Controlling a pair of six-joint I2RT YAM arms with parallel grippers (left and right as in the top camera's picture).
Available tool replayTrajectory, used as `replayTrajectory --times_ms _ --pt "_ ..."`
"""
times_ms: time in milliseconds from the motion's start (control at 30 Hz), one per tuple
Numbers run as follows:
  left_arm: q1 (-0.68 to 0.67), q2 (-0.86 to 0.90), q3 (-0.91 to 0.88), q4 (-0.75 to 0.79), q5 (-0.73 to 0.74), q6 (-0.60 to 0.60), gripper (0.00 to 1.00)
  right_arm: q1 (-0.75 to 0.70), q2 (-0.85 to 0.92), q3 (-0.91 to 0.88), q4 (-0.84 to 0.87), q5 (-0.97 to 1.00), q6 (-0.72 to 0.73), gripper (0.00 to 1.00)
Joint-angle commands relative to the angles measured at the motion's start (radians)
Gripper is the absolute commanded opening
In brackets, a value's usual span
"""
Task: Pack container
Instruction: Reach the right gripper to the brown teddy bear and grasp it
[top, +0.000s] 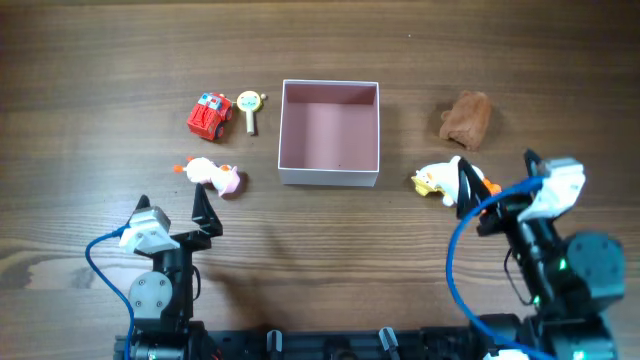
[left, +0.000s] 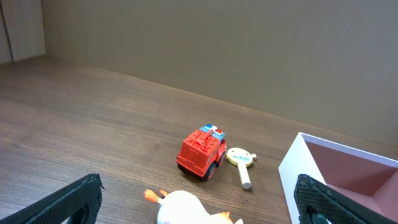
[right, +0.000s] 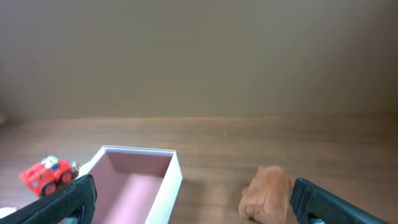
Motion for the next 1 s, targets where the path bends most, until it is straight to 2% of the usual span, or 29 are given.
replayTrajectory --times_ms 0,367,500,967 --pt "-0.003 -0.003 -0.007 0.003 0.013 0.02 1.0 -0.003 0.161 0.116 -0.025 -0.044 -0.055 1.0" --pt "-0.003 -0.003 -0.007 0.003 0.013 0.02 1.0 0.008 0.657 0.233 0.037 -0.033 -0.082 1.0" --pt "-0.003 -0.003 -0.007 0.003 0.013 0.02 1.0 0.05 0.804 0.275 0.043 -0.029 -0.154 1.0" --pt "-0.003 -0.003 -0.007 0.003 0.013 0.02 1.0 0.06 0.828 0.277 0.132 -0.048 -0.151 1.0"
